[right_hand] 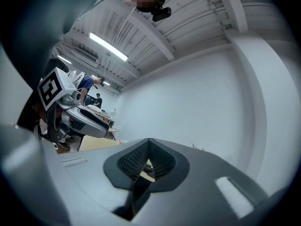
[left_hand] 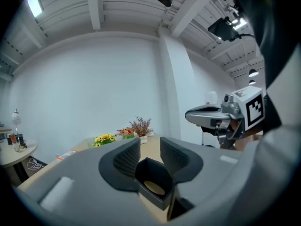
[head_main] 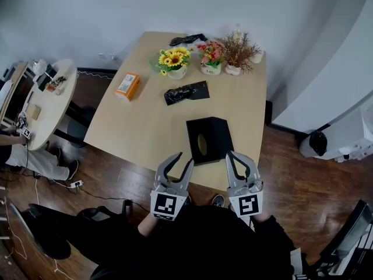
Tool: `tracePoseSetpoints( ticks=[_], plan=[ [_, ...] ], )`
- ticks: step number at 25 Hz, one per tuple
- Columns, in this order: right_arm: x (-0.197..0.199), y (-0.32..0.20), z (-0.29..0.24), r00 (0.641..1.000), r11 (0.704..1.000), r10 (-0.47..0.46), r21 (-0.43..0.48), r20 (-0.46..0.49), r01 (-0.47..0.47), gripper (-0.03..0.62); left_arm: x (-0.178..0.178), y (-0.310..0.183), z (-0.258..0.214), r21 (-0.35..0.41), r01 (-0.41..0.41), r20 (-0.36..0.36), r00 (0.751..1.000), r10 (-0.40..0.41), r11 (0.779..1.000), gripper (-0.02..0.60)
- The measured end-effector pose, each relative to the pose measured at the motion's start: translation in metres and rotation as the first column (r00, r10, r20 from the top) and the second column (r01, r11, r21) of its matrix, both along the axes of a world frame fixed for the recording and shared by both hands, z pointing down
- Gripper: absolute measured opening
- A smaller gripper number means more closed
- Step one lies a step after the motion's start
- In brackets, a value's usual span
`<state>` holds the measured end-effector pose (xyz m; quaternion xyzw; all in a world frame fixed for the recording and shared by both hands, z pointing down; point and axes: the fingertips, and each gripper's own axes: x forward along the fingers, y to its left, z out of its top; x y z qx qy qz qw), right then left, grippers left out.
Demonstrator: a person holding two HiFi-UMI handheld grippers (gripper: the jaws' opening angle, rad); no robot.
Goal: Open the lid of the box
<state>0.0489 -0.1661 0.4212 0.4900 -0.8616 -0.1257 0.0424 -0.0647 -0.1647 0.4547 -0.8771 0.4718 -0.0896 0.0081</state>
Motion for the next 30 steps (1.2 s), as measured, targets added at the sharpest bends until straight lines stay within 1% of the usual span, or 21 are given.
tracePoseSetpoints(
  ticks=[4,5,7,11,12,15,17,18,20,23,27,30],
  plan=[
    [0.002,0.001,-0.003,1.000,1.000,0.001,0.007,-0.006,-0.001,0.002,0.001,0.000,0.001,-0.011,-0.005,0.007,1.000,0.005,1.000,0.114],
    [0.002,0.001,-0.002,1.000,1.000,0.002,0.004,-0.025,-0.002,0.000,0.002,0.000,0.001,-0.013,-0.007,0.007,1.000,0.008,1.000,0.114],
    [0.003,0.003,0.002,0.994,1.000,-0.002,-0.013,-0.106,0.001,0.000,0.002,0.000,0.000,-0.011,-0.011,0.005,1.000,0.011,1.000,0.114],
    [0.003,0.004,0.005,0.986,1.000,-0.006,-0.027,-0.167,0.001,0.000,0.002,-0.001,-0.004,-0.004,-0.015,0.003,1.000,0.015,1.000,0.114],
    [0.002,0.003,0.005,0.986,1.000,-0.006,-0.027,-0.164,0.002,0.000,0.002,-0.001,-0.003,-0.009,-0.015,0.007,1.000,0.015,1.000,0.114],
    [0.001,0.002,-0.004,0.997,1.000,0.001,-0.006,-0.072,-0.001,0.000,0.000,-0.001,-0.002,-0.018,-0.009,0.005,1.000,0.009,1.000,0.114],
    [0.001,0.002,-0.006,0.999,1.000,0.001,0.000,-0.051,-0.001,0.000,0.000,0.000,-0.001,-0.024,-0.008,-0.002,1.000,0.008,1.000,0.114],
    [0.001,0.002,-0.006,0.999,1.000,0.000,0.001,-0.046,0.000,0.000,0.000,0.000,0.000,-0.027,-0.009,-0.004,1.000,0.009,1.000,0.114],
    [0.000,0.003,-0.003,0.997,1.000,-0.006,-0.005,-0.079,0.006,0.000,0.001,0.000,0.000,-0.030,-0.011,-0.009,1.000,0.011,0.999,0.114],
    [0.001,0.004,-0.001,0.996,1.000,-0.007,-0.009,-0.086,0.007,0.000,0.003,0.001,0.000,-0.032,-0.014,-0.010,1.000,0.014,0.999,0.114],
    [0.002,0.003,-0.002,0.997,1.000,-0.005,-0.009,-0.080,0.005,0.000,0.003,0.000,-0.001,-0.031,-0.013,-0.021,1.000,0.012,0.999,0.114],
    [0.002,0.003,-0.004,0.998,1.000,-0.004,-0.003,-0.059,0.004,0.000,0.001,0.001,0.002,-0.043,-0.009,-0.019,1.000,0.008,0.999,0.114]
  ],
)
